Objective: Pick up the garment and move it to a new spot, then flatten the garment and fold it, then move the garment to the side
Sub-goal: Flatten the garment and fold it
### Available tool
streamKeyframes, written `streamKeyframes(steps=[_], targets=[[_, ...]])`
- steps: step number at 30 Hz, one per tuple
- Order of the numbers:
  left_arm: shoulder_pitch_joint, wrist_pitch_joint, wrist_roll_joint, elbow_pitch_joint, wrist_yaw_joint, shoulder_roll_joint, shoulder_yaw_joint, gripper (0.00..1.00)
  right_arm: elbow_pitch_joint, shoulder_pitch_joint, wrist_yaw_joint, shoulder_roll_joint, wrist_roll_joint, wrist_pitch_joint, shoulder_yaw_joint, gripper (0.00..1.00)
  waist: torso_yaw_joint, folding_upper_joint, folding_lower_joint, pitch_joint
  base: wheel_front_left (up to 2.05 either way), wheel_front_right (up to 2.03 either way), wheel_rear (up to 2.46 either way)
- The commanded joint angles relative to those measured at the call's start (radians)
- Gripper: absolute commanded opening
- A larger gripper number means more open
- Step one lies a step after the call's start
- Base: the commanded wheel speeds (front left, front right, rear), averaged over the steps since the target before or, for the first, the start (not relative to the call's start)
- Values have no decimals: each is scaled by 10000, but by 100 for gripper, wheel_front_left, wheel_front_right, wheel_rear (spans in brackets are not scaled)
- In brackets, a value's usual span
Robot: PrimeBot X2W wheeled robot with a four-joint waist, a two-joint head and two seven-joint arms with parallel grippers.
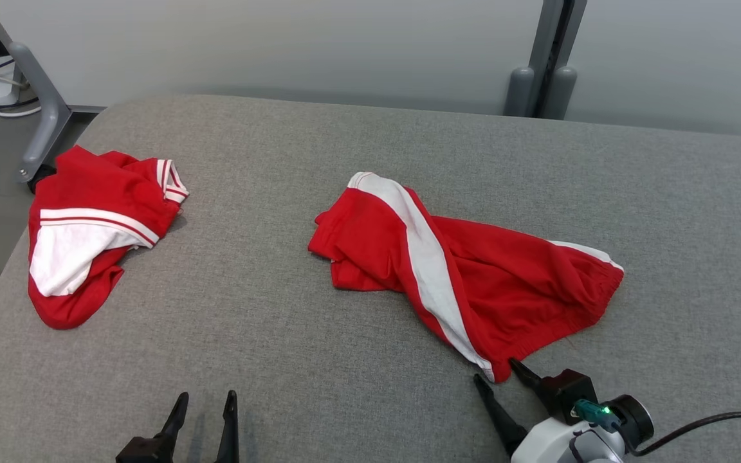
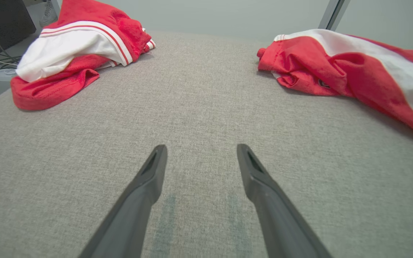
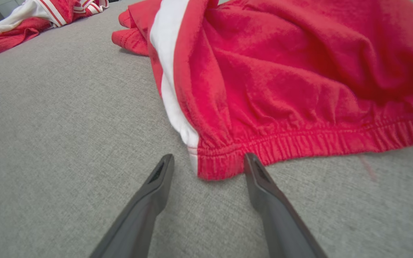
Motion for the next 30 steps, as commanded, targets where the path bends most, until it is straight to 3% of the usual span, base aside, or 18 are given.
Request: streamKeyframes(steps=[1, 2, 3, 4, 10, 16, 23, 28, 29, 30], targets=[[-181, -4, -57, -15, 24, 37, 11, 100, 65, -184, 1, -69, -56, -49, 6, 81, 21, 0, 0, 47, 0, 0, 0], [-192, -2, -65, -14, 23, 36, 6, 100, 98, -222, 1, -68, 5, -49, -16, 27, 6, 0, 0, 58, 0, 0, 0], [-192, -4, -58, -13, 3, 35, -6, 100, 91, -269, 1, -72, -31, -51, -38, 9, -32, 0, 0, 56, 0, 0, 0], [-177, -2, -69, -8, 24, 35, 13, 100, 97, -265, -1, -69, -29, -51, -64, 0, -92, 0, 0, 35, 0, 0, 0], [-12, -2, -33, 122, -65, 34, 72, 100, -329, -41, -1, -221, 44, -51, -578, 0, -620, 0, 0, -330, 0, 0, 0], [219, -2, -21, 295, -149, 39, -138, 100, -871, 461, -1, -1058, 132, -51, -1136, 0, -1249, 0, 0, -943, 0, 0, 0], [176, -2, 56, 402, -265, 40, -394, 100, -519, 449, -1, -1717, 290, -51, -1223, 1, -1407, 0, 0, -1031, 0, 0, 0], [-15, -2, 192, 448, -356, 40, -642, 100, -259, -166, -1, -1854, 380, -51, -1135, 35, -1254, 0, 0, -795, 0, 0, 0], [-53, -4, 234, 467, -358, 37, -702, 100, -247, -329, -1, -1856, 343, -51, -1152, 46, -1206, 0, 0, -732, 0, 0, 0], [-92, -2, 235, 477, -384, 40, -738, 100, -177, -463, -1, -1840, 325, -51, -1175, 80, -1159, 0, 0, -666, 0, 0, 0]])
